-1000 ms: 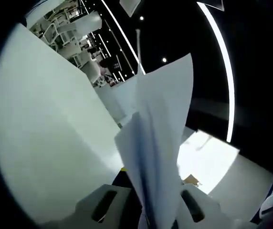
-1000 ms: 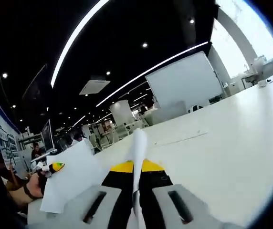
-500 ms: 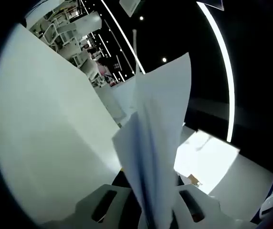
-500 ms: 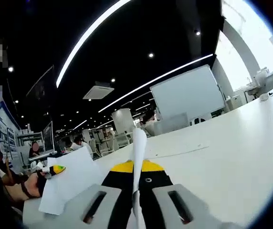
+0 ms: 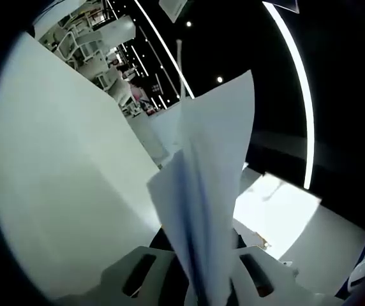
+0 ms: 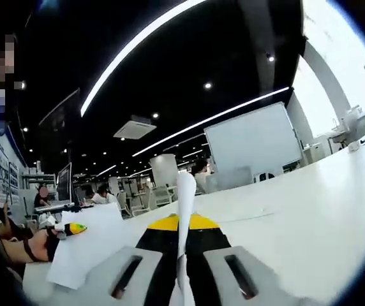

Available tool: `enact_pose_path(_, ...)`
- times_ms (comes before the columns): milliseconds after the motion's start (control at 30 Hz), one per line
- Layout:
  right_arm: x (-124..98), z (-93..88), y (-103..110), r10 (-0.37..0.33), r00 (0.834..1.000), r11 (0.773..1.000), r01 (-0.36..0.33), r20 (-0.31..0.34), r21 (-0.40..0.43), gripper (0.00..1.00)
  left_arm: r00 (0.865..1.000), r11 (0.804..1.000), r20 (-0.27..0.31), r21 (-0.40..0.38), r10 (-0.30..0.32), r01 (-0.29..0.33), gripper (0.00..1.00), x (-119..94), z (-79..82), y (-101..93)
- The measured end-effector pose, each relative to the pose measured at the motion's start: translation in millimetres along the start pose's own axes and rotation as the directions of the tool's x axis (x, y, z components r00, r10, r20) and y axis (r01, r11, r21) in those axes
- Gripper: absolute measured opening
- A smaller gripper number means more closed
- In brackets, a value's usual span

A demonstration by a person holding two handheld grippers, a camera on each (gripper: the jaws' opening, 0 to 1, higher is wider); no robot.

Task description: Organize the stack of printing papers by aligning and flattening the scattered papers on the table

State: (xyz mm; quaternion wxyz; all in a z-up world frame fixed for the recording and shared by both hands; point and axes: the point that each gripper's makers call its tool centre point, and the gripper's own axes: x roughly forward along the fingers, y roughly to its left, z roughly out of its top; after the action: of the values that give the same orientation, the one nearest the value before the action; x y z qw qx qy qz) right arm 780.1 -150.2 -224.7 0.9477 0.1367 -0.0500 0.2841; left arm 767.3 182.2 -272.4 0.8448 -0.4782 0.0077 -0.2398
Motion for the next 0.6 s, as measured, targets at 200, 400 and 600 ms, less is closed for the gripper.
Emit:
enact_pose_path(200,-0.5,7.7,4.5,0.003,0.999,0.998,-0.001,0.034,-0.061,0.0,1.0,1.0,0.0,0.0,0.002,-0.002,0.07,-0.1,-0.2,0.4)
enact_pose_path(400,-0.4,16.7,6.1,0.013,0.997,0.999,-0.009,0.079,-0.048,0.0,1.0,1.0,-0.005,0.009,0.004,-0.004,0.07,0.8,-1.7,0.8)
enact_pose_path(600,0.1,18.8,6.9,0.012,0.996,0.998,-0.007,0.088,-0.055,0.0,1.0,1.0,-0.006,0.008,0.004,-0.004,0.07,0.6,-1.7,1.2)
